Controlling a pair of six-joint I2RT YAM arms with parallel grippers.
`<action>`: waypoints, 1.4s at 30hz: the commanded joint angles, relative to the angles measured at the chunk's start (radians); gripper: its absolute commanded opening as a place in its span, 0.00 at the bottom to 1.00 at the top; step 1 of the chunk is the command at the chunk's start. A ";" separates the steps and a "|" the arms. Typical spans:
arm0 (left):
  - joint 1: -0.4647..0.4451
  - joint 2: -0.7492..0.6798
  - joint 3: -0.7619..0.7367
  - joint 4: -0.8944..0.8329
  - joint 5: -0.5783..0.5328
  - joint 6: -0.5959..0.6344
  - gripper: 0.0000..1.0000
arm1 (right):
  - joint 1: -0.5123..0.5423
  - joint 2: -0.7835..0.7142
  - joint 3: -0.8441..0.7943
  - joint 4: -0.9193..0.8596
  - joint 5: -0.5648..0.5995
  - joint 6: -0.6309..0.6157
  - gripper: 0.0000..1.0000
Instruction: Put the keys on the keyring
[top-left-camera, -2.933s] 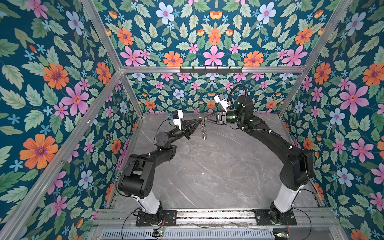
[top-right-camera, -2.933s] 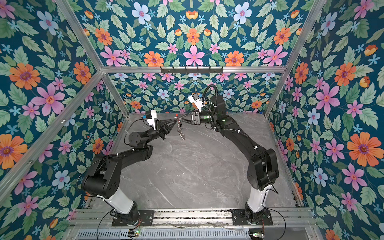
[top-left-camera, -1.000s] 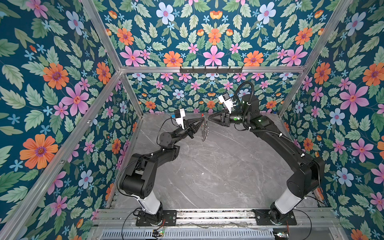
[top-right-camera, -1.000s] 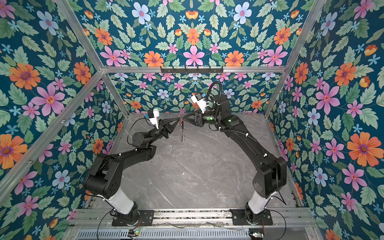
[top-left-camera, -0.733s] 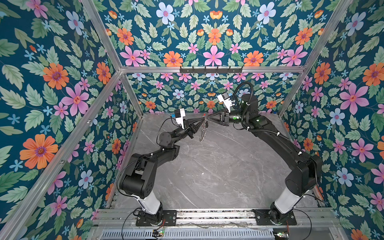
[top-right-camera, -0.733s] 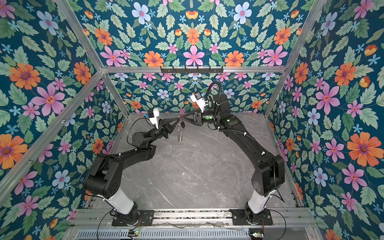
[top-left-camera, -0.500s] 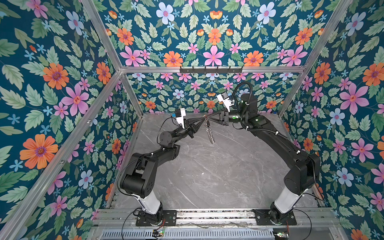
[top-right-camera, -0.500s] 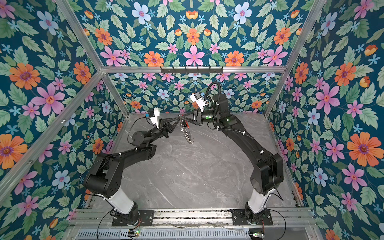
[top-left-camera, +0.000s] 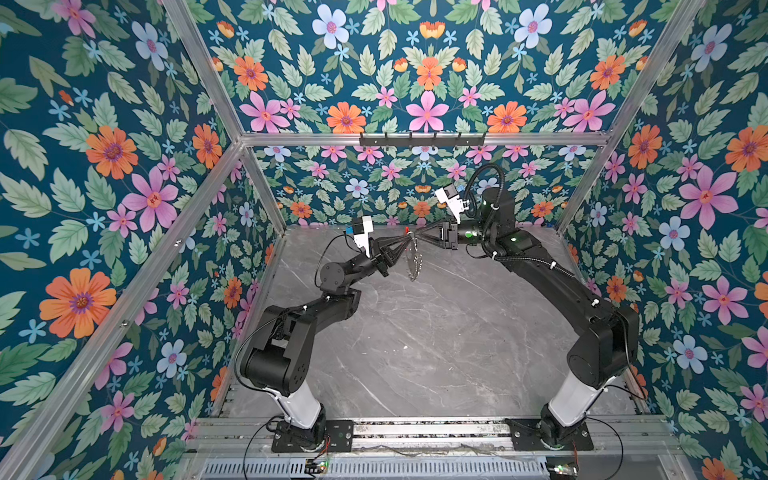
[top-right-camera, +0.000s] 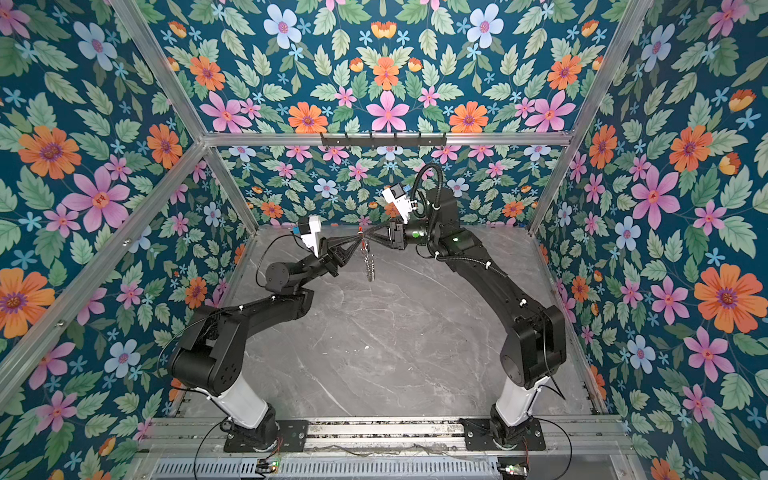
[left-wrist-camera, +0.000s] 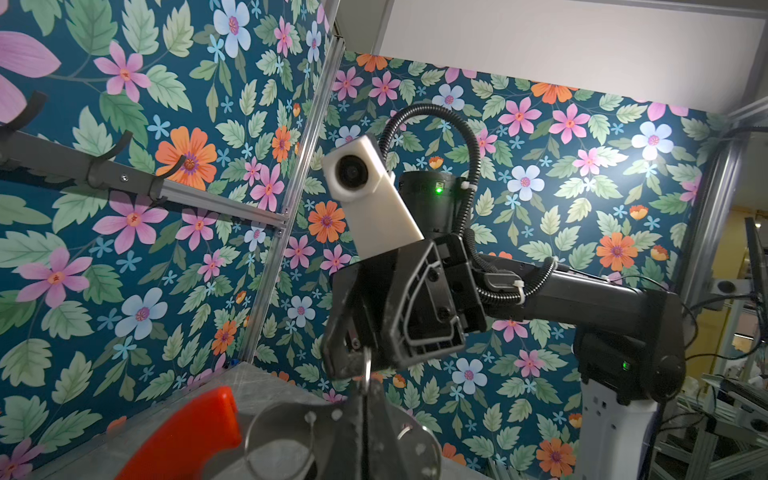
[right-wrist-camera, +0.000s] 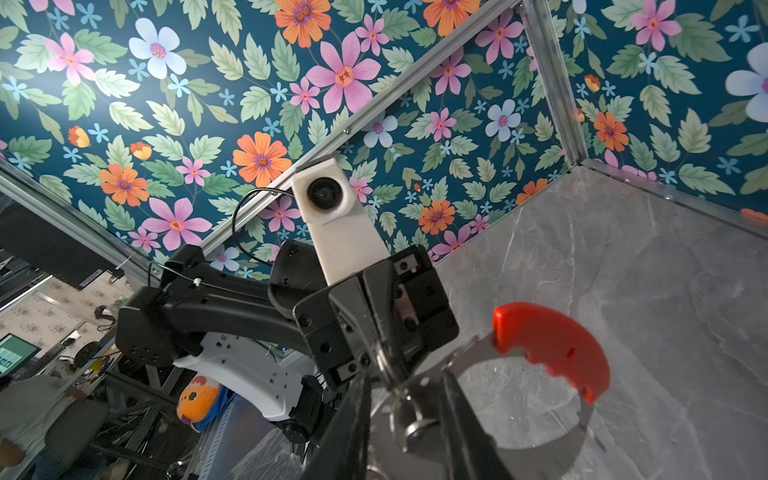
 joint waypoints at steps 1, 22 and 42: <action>0.002 0.001 0.009 0.077 0.013 -0.007 0.00 | 0.000 -0.016 -0.004 0.020 0.005 -0.008 0.25; -0.002 0.012 0.023 0.077 0.016 -0.016 0.00 | 0.019 0.009 0.006 0.034 -0.025 0.008 0.12; 0.054 -0.229 0.154 -1.463 0.113 1.201 0.29 | 0.080 0.016 0.069 -0.533 0.440 -0.545 0.00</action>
